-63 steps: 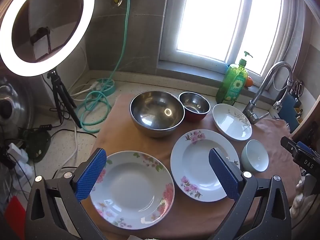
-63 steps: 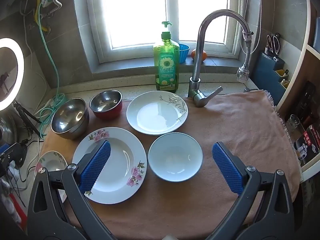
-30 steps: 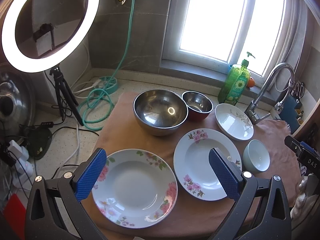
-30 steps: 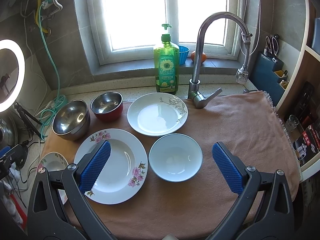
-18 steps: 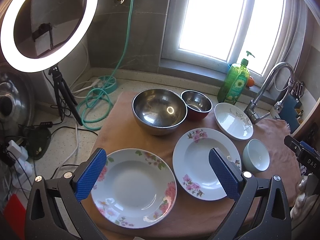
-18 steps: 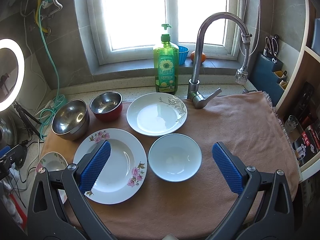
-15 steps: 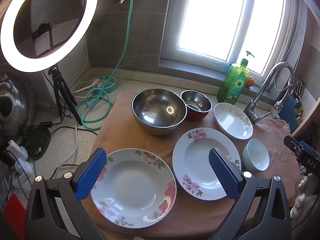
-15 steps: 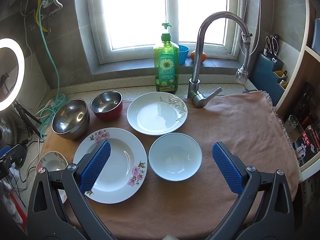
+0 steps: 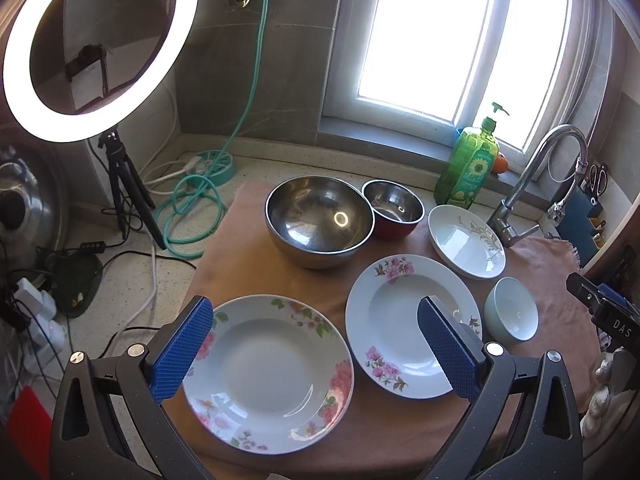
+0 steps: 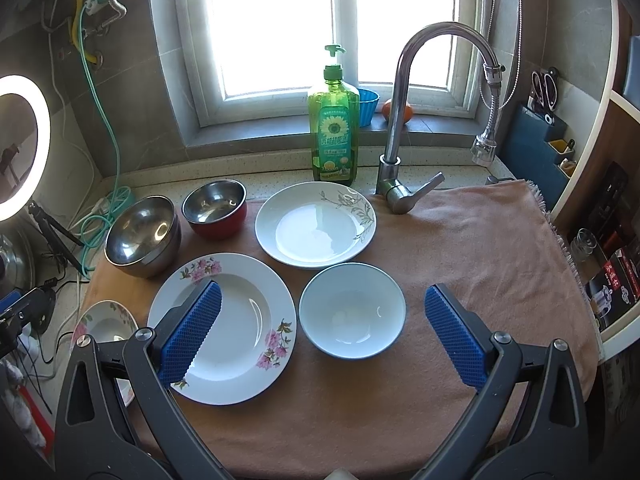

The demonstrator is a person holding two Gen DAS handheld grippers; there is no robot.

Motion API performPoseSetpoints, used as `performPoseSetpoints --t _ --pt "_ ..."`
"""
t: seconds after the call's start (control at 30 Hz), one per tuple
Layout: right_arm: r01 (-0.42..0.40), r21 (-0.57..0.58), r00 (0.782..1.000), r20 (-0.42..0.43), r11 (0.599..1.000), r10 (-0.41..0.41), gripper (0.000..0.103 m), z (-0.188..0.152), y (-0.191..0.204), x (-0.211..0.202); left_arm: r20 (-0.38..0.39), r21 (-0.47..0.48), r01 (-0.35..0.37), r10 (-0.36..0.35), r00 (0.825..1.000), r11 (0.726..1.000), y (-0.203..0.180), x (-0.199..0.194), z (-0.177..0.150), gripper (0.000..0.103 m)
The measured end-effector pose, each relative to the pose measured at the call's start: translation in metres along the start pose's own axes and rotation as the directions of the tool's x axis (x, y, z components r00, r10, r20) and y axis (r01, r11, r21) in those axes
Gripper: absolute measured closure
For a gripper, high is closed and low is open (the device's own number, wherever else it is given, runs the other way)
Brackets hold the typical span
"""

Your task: Organize plates and bowls

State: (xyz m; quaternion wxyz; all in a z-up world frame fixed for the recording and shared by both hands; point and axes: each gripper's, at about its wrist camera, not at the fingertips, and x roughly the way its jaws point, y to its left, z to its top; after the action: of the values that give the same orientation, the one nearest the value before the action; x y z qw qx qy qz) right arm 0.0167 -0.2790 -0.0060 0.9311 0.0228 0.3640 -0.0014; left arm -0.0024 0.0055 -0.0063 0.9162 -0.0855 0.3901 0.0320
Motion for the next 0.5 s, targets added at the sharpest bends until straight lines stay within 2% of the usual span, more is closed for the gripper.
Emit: performPoseSetpoints --t 0.5 --pt "0.000 -0.001 1.000 -0.001 1.000 0.000 0.000 -0.0007 0.0008 -0.0005 0.002 -0.001 0.003 -0.003 1.000 1.000 0.0011 -0.0009 -0.0009 0.001"
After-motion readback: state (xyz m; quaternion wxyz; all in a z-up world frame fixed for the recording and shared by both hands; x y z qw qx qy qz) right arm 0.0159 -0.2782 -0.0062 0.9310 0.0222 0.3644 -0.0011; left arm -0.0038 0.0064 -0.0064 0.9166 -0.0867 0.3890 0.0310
